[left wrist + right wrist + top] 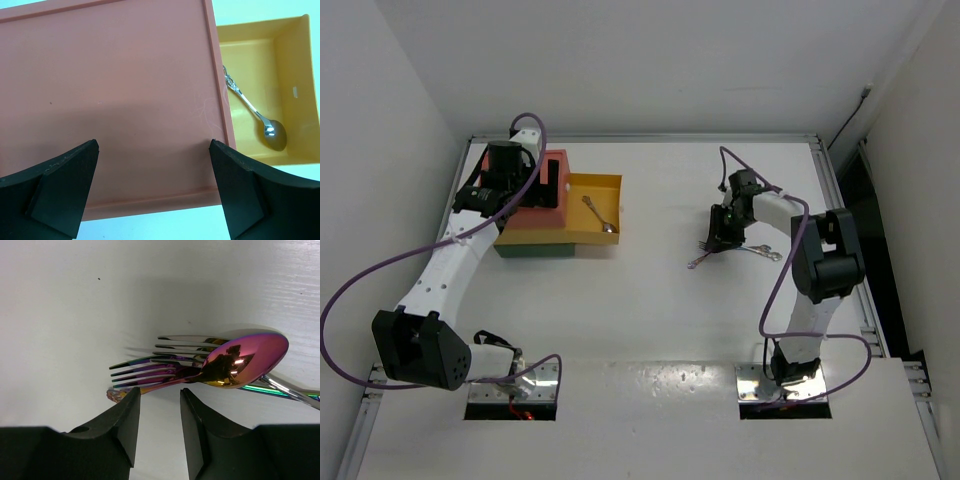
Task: Sort the eating utensils into containers
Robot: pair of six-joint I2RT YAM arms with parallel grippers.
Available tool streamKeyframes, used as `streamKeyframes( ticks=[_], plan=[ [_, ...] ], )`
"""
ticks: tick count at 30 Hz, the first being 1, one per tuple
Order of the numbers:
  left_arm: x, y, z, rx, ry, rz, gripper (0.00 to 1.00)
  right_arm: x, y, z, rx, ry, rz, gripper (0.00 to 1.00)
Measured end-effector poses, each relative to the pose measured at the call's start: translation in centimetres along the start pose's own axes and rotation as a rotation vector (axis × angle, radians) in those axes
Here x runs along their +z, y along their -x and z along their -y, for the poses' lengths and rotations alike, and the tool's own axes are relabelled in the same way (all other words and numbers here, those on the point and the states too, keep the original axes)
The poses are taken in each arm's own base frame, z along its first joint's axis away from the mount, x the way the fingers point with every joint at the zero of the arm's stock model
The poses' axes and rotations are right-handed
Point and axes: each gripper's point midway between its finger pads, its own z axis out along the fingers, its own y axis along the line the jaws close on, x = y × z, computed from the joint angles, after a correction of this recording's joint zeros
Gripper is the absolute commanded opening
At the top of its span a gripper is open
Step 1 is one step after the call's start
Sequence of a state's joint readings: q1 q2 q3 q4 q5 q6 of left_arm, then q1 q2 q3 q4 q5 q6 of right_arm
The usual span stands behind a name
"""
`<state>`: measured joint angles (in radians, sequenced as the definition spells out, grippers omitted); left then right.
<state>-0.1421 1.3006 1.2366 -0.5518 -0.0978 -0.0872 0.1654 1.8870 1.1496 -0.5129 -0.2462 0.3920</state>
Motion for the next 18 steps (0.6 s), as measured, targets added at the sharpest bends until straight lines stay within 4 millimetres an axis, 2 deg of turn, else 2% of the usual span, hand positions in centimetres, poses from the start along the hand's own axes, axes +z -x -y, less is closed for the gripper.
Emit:
streamKeyframes(
  ticks=[8,18],
  plan=[
    [0.1,0.0,0.0,0.000,0.000,0.004,1.00,0.9,-0.2,1.1,0.008,-0.052,-0.013,0.38],
    [0.3,0.2,0.0,-0.003,0.001,0.015,1.00,1.0,0.2,1.6,0.013,-0.087,-0.012,0.38]
  ],
)
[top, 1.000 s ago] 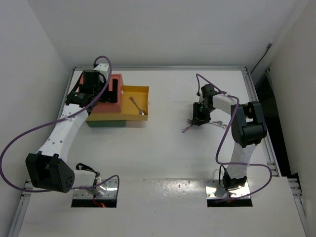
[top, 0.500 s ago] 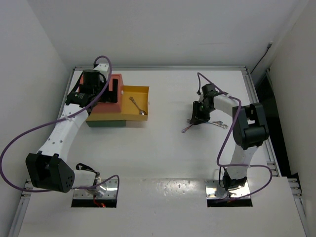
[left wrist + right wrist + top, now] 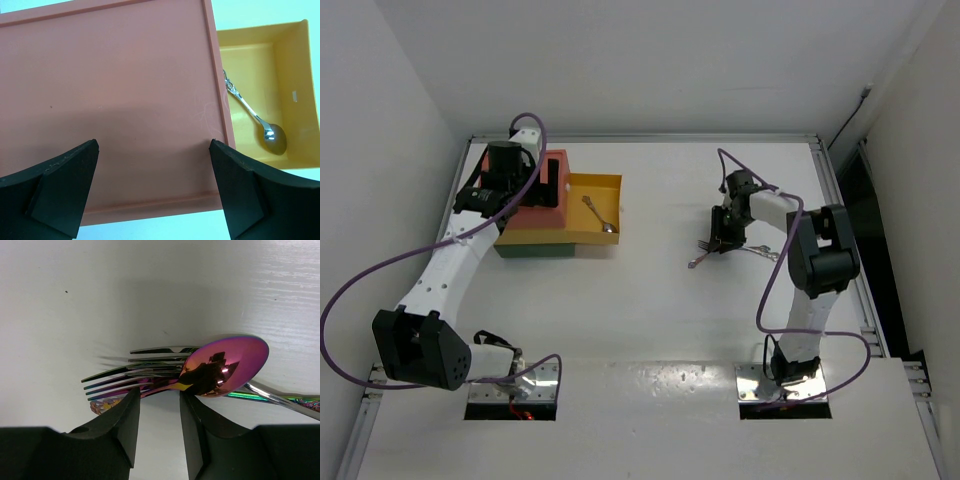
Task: Sort the eating utensils into containers
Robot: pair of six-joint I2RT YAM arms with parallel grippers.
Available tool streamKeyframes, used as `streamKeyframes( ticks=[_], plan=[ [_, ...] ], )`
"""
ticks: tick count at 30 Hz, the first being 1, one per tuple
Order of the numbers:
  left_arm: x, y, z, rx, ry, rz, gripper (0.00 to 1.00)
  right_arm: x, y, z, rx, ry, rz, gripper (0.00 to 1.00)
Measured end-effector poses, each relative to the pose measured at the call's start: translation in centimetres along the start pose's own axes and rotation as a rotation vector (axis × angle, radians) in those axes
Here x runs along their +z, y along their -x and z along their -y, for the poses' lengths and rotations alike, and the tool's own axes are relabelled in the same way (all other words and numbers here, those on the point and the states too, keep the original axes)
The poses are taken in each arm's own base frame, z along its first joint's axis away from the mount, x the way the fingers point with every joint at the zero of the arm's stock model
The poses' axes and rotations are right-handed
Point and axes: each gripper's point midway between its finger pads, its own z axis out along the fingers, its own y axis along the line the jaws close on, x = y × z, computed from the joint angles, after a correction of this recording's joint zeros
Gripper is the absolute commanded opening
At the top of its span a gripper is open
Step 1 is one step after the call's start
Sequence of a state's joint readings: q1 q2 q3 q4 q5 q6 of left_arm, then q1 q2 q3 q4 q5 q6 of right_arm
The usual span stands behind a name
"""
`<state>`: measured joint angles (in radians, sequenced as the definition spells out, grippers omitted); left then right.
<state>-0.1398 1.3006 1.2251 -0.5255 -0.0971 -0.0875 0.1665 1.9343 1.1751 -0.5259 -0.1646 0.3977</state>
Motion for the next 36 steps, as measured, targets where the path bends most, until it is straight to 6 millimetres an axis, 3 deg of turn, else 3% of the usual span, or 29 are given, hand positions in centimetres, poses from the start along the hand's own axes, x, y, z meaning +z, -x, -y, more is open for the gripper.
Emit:
streamKeyframes(
  ticks=[6,11,17,22,30,34,36],
  plan=[
    [0.1,0.0,-0.1,-0.003,0.000,0.005,1.00,0.1,0.3,0.0,-0.007,-0.018,0.005,0.38],
    [0.1,0.1,-0.1,-0.003,0.000,0.006,1.00,0.6,2.0,-0.4,0.000,-0.021,0.018,0.38],
    [0.2,0.0,-0.1,-0.002,0.000,0.006,1.00,1.0,3.1,-0.8,0.003,-0.013,0.039,0.27],
    [0.2,0.1,-0.1,-0.003,0.001,0.011,1.00,1.1,2.5,-1.1,-0.026,-0.003,0.061,0.17],
    [0.3,0.1,-0.1,-0.005,0.000,0.013,1.00,0.2,0.5,-0.5,-0.158,-0.052,0.081,0.12],
    [0.3,0.1,-0.2,-0.007,-0.003,0.013,1.00,-0.3,-0.2,0.5,-0.217,-0.097,0.077,0.13],
    [0.3,0.1,-0.2,-0.007,-0.004,0.013,1.00,-0.5,-0.4,0.8,-0.237,-0.112,0.070,0.23]
  ],
)
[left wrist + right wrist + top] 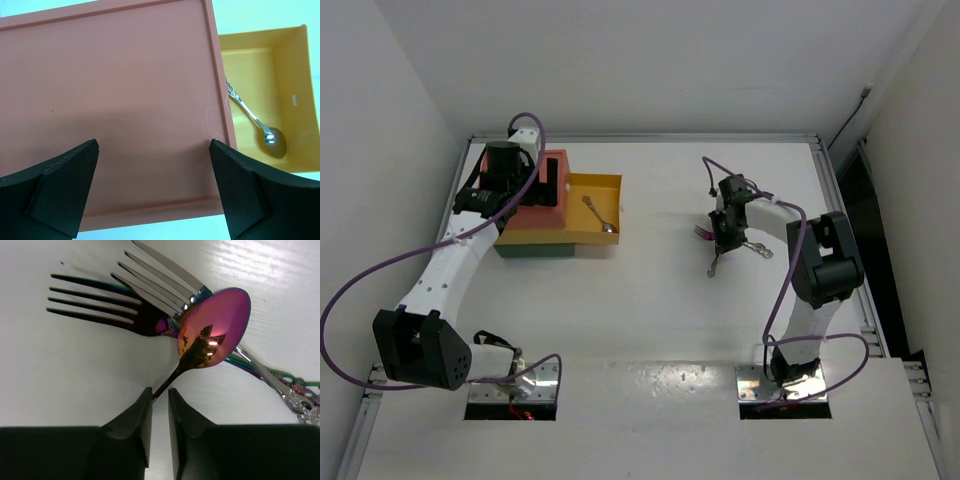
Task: Sort the eating utensils into containers
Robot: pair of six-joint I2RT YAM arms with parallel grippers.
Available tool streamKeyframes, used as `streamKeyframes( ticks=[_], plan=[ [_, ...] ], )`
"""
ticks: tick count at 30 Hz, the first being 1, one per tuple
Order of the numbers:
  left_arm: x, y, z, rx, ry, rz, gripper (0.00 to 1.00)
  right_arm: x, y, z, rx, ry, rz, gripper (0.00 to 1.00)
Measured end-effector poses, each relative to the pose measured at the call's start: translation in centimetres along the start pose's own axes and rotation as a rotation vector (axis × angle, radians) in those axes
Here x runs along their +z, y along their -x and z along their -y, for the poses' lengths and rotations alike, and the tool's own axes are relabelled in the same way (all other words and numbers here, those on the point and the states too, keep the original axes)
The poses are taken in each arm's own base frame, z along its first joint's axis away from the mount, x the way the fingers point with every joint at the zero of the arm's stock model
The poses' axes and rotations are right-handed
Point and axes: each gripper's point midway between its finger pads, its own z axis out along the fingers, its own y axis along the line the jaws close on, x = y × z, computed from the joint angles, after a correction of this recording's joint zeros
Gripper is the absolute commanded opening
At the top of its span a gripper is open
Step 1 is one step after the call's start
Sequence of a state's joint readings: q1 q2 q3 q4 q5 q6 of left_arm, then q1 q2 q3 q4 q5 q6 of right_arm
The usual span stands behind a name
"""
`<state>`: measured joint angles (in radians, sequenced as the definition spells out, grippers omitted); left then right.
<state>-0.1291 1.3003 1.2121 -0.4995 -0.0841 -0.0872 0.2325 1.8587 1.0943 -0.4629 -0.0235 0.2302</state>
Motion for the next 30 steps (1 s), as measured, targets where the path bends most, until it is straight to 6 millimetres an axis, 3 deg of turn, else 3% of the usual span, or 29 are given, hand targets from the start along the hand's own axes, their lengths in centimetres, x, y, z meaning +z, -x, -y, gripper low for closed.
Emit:
streamKeyframes(
  ticks=[3,9,13,18,26,30],
  plan=[
    [0.0,0.0,0.0,0.000,0.000,0.000,1.00,-0.2,-0.6,0.3,-0.019,-0.009,-0.022,0.37],
    [0.0,0.0,0.0,0.000,0.000,0.000,1.00,-0.4,-1.9,0.4,-0.019,-0.014,-0.070,0.37],
    [0.0,0.0,0.0,0.000,-0.001,0.000,1.00,-0.2,-2.0,0.4,-0.014,-0.017,-0.077,0.28],
    [0.0,0.0,0.0,0.000,-0.001,0.000,1.00,0.1,-1.8,0.4,0.000,-0.017,-0.082,0.00],
    [0.0,0.0,0.0,0.000,-0.001,0.000,1.00,-0.4,-2.5,-0.3,0.005,0.041,-0.054,0.00],
    [0.0,0.0,0.0,0.000,-0.002,0.001,1.00,-3.7,-5.1,-1.3,-0.030,0.115,-0.025,0.00]
  ],
)
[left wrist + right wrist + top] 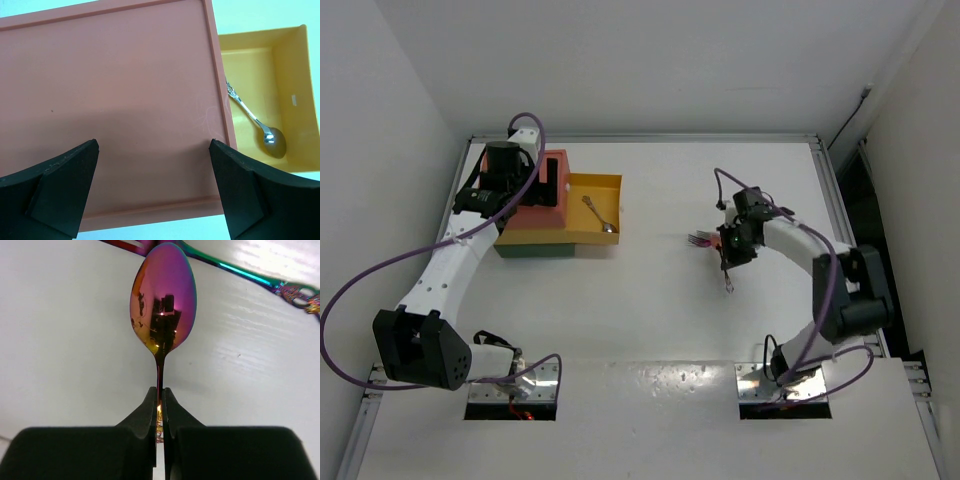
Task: Sort the eating utensils into containers
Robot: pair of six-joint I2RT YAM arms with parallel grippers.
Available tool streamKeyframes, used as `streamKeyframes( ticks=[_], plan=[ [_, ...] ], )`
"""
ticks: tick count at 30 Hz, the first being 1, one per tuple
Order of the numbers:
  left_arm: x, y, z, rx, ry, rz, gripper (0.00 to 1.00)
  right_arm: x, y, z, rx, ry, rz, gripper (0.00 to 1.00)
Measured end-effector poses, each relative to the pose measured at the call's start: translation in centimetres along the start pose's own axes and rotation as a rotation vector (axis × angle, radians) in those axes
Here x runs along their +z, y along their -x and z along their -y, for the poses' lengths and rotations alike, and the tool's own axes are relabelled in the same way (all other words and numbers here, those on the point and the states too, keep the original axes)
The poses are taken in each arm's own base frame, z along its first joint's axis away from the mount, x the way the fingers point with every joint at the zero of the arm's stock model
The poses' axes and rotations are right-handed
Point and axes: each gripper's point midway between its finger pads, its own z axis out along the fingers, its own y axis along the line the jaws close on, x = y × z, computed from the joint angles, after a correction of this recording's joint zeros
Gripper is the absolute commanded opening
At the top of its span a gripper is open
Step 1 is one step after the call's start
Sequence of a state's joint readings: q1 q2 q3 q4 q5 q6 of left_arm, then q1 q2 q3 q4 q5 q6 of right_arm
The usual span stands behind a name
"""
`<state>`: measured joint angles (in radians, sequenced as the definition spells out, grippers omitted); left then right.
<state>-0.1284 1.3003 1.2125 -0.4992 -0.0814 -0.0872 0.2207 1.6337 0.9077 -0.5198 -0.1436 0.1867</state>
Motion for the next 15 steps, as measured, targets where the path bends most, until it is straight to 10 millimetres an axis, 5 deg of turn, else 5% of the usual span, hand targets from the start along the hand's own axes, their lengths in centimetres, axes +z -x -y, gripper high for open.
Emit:
streamKeyframes(
  ticks=[9,15],
  plan=[
    [0.0,0.0,0.1,-0.003,-0.016,-0.001,1.00,-8.8,8.3,-4.4,-0.195,0.157,0.322,0.00],
    [-0.1,-0.1,0.4,-0.003,-0.033,-0.004,1.00,-11.5,18.4,-11.2,-0.328,0.298,0.448,0.00]
  ],
)
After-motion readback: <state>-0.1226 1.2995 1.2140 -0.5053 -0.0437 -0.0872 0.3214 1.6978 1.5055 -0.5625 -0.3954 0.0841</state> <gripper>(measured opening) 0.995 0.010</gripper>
